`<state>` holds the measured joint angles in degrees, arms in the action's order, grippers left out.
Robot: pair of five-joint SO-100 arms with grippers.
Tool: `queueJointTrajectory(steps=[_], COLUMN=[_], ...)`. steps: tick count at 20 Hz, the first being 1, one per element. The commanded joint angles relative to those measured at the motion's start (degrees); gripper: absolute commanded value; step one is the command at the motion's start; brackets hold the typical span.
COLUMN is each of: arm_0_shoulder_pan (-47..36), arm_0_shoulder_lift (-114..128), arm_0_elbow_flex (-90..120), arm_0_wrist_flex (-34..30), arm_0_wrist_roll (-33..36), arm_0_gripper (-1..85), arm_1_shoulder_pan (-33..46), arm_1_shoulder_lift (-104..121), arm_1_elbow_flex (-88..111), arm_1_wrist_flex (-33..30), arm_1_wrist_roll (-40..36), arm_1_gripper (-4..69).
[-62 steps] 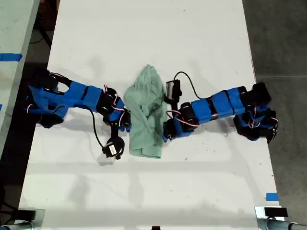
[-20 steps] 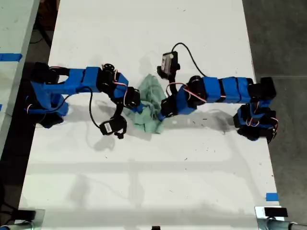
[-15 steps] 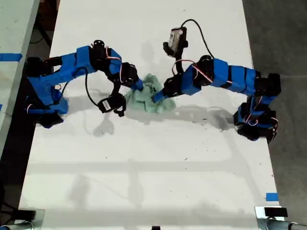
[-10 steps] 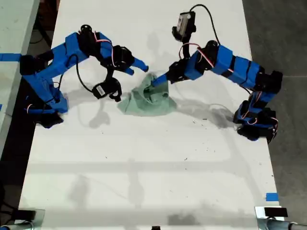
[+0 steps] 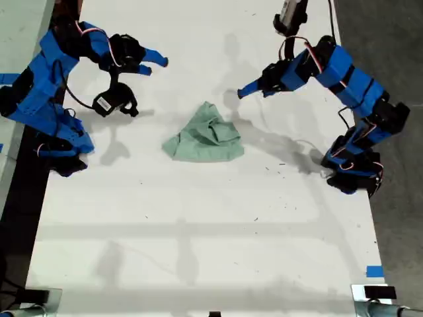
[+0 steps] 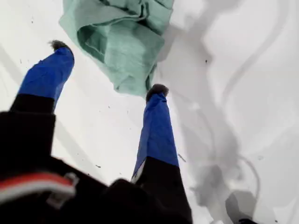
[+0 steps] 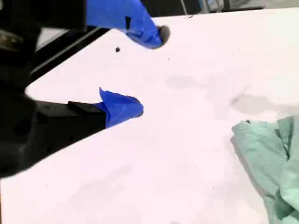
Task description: Fold t shirt
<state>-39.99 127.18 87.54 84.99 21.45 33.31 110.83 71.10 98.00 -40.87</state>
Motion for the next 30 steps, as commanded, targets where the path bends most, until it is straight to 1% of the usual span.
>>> queueJointTrajectory(steps=[1, 2, 4, 5, 7, 8, 10, 11, 12, 13, 14, 15, 16, 17, 18, 19, 20, 21, 22, 23, 24, 25, 26, 28, 29, 30], arm_0_shoulder_pan=[-3.7, -3.9, -1.3, 0.5, 4.6, 5.8, 6.9, 7.0, 7.0, 8.1, 9.3, 10.3, 9.8, 9.0, 9.5, 10.0, 9.8, 9.8, 9.6, 8.4, 6.9, 5.0, 3.0, 1.2, 0.7, 0.4], arm_0_shoulder_lift=[17.2, 24.7, 38.3, 43.7, 52.9, 56.0, 62.6, 67.9, 74.9, 79.1, 77.8, 78.9, 77.1, 78.0, 78.8, 78.7, 78.7, 78.7, 78.7, 78.7, 78.7, 78.7, 78.4, 78.4, 78.4, 78.4], arm_0_elbow_flex=[10.0, 16.0, 29.4, 36.6, 53.5, 61.5, 75.1, 80.8, 86.2, 91.7, 95.3, 100.4, 101.3, 101.3, 101.3, 101.3, 101.3, 101.3, 101.3, 101.3, 101.3, 101.3, 101.3, 101.3, 101.3, 101.3], arm_0_wrist_flex=[-1.8, -4.0, -10.7, -14.6, -25.4, -30.5, -38.6, -40.4, -40.6, -42.0, -46.1, -50.0, -49.8, -46.9, -45.4, -45.2, -44.7, -44.1, -42.2, -38.0, -33.9, -29.4, -27.3, -27.3, -27.3, -27.3], arm_0_wrist_roll=[0.0, 0.2, 0.4, 0.4, 1.2, 1.5, 1.6, 1.9, 2.5, 3.2, 4.0, 3.8, 2.2, 1.3, 1.5, 2.0, 0.1, -3.3, -4.7, -4.9, -5.0, -5.0, -4.3, -4.3, -4.3, -4.3], arm_0_gripper=[-0.2, -0.2, -0.2, -0.2, -0.2, -0.2, -0.2, -0.2, -0.2, -0.2, -0.2, -0.2, -0.2, -0.2, -0.2, -0.2, -0.2, -0.2, -0.2, -0.2, -0.1, 0.1, 0.1, 1.2, 1.5, 1.5], arm_1_shoulder_pan=[-2.4, -3.1, -6.4, -9.1, -15.2, -17.7, -19.7, -20.2, -20.8, -21.7, -22.2, -22.4, -22.3, -22.0, -21.2, -21.4, -21.4, -22.0, -22.2, -22.9, -22.9, -22.1, -21.4, -22.0, -22.0, -22.0], arm_1_shoulder_lift=[16.4, 24.3, 42.4, 50.4, 65.3, 71.6, 84.0, 90.2, 90.2, 90.1, 90.1, 90.1, 90.1, 90.1, 90.1, 90.2, 90.2, 90.2, 90.2, 90.0, 90.0, 90.0, 90.0, 90.0, 90.0, 90.0], arm_1_elbow_flex=[12.5, 19.8, 33.9, 39.8, 53.0, 59.4, 72.7, 78.9, 82.7, 86.4, 89.6, 92.0, 93.9, 94.9, 96.1, 97.9, 100.7, 104.2, 106.1, 105.6, 105.6, 105.6, 105.6, 105.7, 105.7, 105.7], arm_1_wrist_flex=[-2.0, -3.6, -7.7, -8.9, -12.5, -14.1, -15.6, -15.6, -15.7, -17.3, -19.6, -20.5, -20.6, -19.3, -18.2, -17.7, -18.4, -19.7, -19.9, -18.9, -18.7, -18.7, -18.7, -18.9, -18.9, -18.9], arm_1_wrist_roll=[1.9, 2.5, 1.9, 2.8, 5.5, 6.9, 9.1, 9.7, 10.8, 10.7, 9.8, 8.6, 8.1, 8.8, 9.6, 12.5, 13.7, 14.9, 17.2, 17.1, 16.1, 13.2, 11.5, 10.1, 5.0, -3.1], arm_1_gripper=[22.8, 19.0, 16.0, 13.4, 5.0, 2.0, 1.4, 1.4, 1.4, 1.4, 1.4, 1.4, 1.4, 1.4, 1.4, 5.6, 6.4, 6.4, 7.1, 7.6, 8.6, 9.3, 9.8, 9.4, 9.4, 9.4])
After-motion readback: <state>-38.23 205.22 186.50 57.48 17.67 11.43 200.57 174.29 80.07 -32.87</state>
